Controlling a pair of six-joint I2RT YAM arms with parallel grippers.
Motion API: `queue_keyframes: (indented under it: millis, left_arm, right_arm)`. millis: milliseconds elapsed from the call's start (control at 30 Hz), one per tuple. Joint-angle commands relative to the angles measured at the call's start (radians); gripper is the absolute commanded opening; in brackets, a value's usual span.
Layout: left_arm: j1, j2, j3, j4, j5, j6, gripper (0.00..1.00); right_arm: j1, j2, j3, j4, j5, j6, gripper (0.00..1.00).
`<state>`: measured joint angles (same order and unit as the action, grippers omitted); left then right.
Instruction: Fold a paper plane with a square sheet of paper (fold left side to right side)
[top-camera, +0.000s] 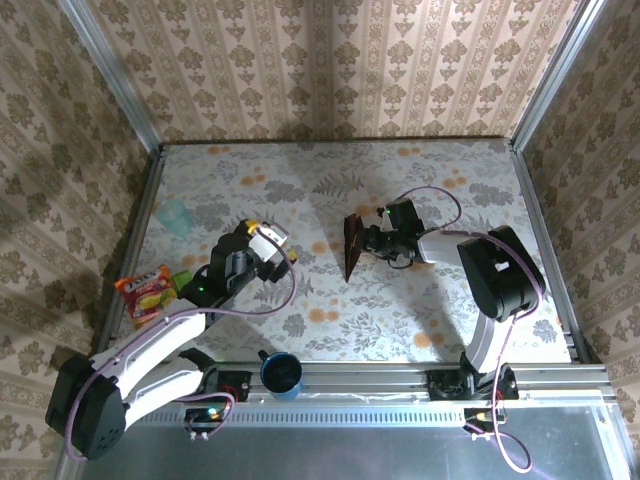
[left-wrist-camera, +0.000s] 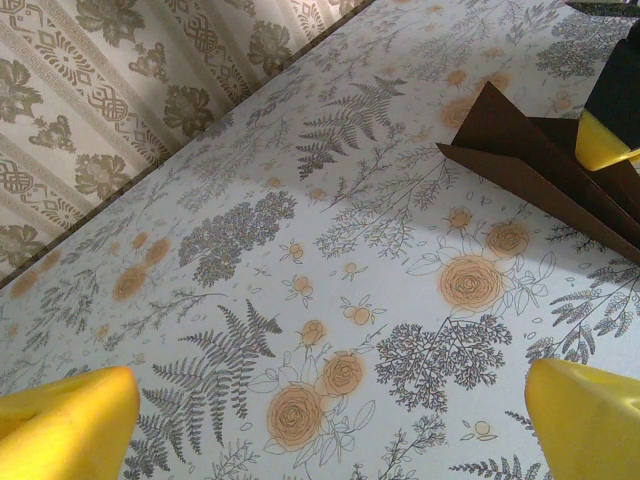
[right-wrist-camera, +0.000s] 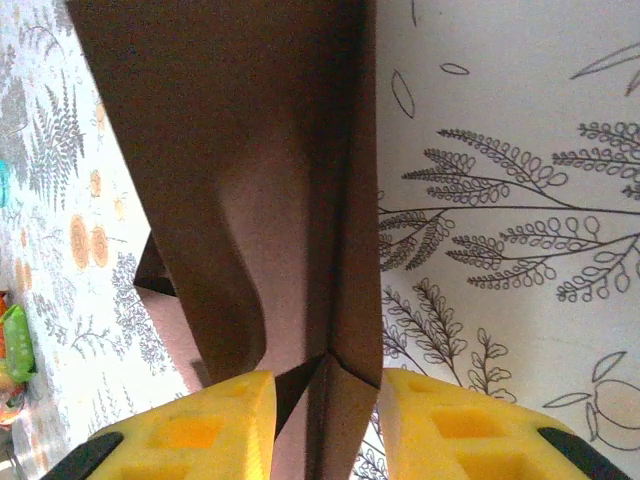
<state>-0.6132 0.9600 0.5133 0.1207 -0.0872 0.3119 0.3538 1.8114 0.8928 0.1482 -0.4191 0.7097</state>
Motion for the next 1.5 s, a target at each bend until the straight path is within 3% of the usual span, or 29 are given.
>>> queue_keyframes:
  millis: [0,367,467,667,767,1000,1333,1467]
  left_arm:
    - [0.006,-0.006,0.004,0.010,0.001,0.021,1.00]
    - [0.006,-0.001,0.004,0.010,0.002,0.020,1.00]
    - [0.006,0.002,0.005,0.009,0.003,0.019,1.00]
    - [0.006,0.009,0.006,0.008,0.003,0.019,1.00]
    - [0.006,0.010,0.007,0.008,0.003,0.019,1.00]
    - [0.006,0.004,0.008,0.002,0.001,0.021,1.00]
    - [0.006,0.010,0.010,0.002,0.009,0.018,1.00]
    - [0.005,0.016,0.010,0.003,0.010,0.016,1.00]
  right_arm:
    - [0.001,-0.030,0.004,-0.027,0.029,-0.016,0.37]
    - [-0.015,-0.136,-0.031,-0.066,0.055,-0.025,0.53]
    - [-0.013,-0.163,-0.020,-0.114,0.059,-0.025,0.54]
    - [0.051,-0.129,0.157,-0.450,0.138,-0.055,0.50]
    - [0.074,-0.105,0.206,-0.503,0.149,-0.039,0.50]
    - [0.077,-0.039,0.238,-0.496,0.134,-0.018,0.47]
    - [0.000,-0.199,0.040,-0.261,0.031,-0.007,0.48]
    - [-0.046,-0.216,-0.050,-0.153,-0.047,0.011,0.37]
